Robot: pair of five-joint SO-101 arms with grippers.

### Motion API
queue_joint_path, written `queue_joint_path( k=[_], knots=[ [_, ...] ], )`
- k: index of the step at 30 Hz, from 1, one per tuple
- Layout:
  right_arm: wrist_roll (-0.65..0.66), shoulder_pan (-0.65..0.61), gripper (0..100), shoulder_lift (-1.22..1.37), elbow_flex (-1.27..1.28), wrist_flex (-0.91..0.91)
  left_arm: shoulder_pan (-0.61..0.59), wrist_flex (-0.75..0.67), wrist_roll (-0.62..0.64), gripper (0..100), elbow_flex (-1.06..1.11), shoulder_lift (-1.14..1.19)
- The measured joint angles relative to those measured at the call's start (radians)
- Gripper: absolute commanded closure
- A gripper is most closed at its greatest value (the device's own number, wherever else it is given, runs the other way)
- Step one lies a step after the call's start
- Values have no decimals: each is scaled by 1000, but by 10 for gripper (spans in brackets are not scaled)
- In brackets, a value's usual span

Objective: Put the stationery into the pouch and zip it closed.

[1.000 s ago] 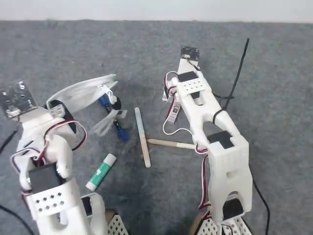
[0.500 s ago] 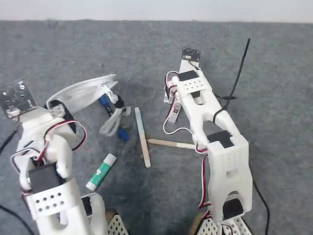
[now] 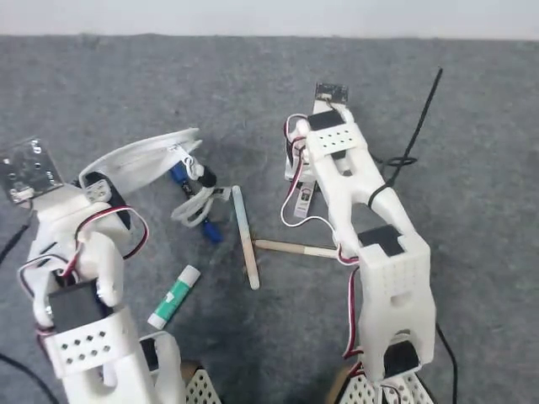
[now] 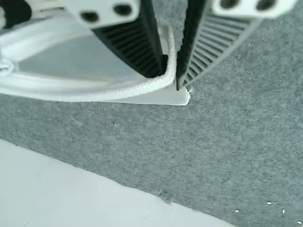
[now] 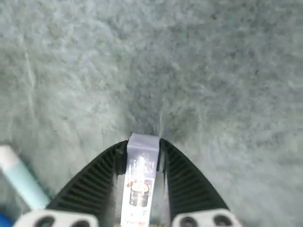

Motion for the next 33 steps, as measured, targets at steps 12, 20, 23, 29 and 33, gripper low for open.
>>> queue_joint_path(
  k=[12, 20, 23, 29, 33],
  knots=[
    [0, -3, 992, -183, 0, 229, 0, 0, 0, 991, 0, 0],
    [0, -57, 992, -262, 0, 333, 0, 0, 0, 991, 0, 0],
    [6, -91, 992, -273, 0, 358, 0, 0, 0, 991, 0, 0],
    [84, -104, 992, -325, 0, 367, 0, 0, 0, 991, 0, 0],
    [91, -104, 992, -368, 0, 367, 2, 0, 0, 991, 0, 0]
  ],
)
